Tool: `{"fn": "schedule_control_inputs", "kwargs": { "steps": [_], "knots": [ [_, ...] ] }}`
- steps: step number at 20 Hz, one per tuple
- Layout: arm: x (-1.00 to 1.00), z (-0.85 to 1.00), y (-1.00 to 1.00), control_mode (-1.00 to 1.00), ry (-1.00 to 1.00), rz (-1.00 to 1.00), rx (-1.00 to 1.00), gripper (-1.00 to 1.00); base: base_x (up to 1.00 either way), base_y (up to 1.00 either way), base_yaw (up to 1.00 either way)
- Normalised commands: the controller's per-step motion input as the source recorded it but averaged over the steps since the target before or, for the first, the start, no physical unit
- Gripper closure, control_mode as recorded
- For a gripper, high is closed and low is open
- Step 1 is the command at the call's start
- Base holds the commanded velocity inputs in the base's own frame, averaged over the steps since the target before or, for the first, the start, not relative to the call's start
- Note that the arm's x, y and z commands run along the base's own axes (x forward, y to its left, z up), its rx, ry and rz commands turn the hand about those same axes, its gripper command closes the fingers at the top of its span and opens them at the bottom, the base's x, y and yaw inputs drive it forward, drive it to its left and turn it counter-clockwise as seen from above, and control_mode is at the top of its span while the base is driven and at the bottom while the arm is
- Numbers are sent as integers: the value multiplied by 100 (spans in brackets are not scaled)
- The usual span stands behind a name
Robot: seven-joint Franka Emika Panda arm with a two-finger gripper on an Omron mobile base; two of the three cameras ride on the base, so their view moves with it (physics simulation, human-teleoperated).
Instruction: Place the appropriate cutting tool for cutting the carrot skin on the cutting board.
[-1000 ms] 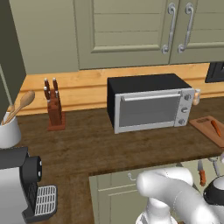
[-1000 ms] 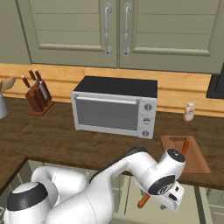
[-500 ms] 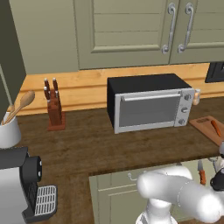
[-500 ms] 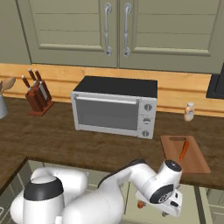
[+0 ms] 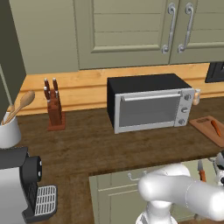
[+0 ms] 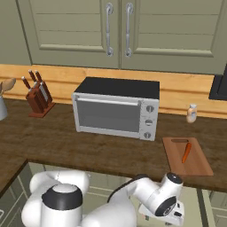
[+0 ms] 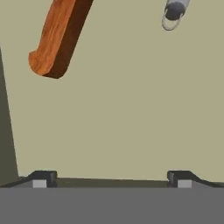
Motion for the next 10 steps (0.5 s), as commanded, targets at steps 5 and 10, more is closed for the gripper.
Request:
{"fn": "schedule_control_inputs", "kwargs": {
  "steps": [5,10],
  "knots": [
    [-20,-34,0,-100,4,7,0,-100,0,0,0],
    [-69,-2,3,-100,5,0,0,-100,0,0,0]
  ]
}}
